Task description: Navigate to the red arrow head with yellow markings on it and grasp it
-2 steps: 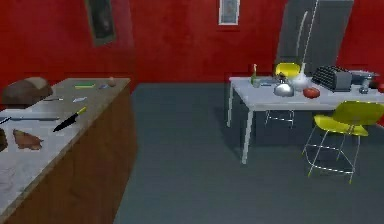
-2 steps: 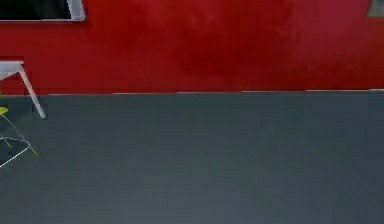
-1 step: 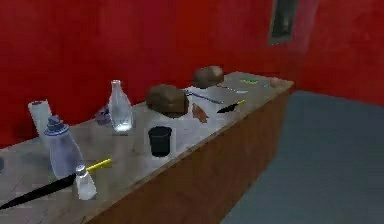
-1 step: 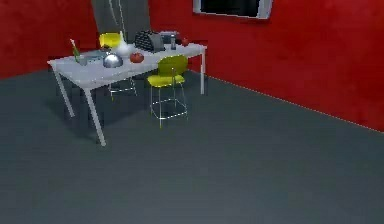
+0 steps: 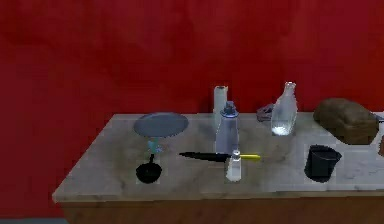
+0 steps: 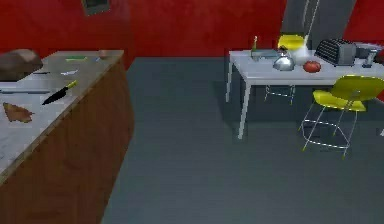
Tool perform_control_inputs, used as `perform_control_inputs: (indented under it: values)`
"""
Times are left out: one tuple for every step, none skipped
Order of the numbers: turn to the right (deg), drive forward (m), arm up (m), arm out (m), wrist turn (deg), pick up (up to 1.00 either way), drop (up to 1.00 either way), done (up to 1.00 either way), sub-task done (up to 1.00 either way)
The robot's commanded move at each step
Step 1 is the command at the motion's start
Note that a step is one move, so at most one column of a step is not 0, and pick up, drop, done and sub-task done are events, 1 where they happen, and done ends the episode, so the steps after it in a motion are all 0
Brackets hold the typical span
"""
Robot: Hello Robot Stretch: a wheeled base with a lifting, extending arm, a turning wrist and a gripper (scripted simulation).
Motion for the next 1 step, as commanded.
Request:
perform_control_inputs:
  values:
    - [-36.0,0.00,0.00,0.00,0.0,0.00,0.00,0.00,0.00]
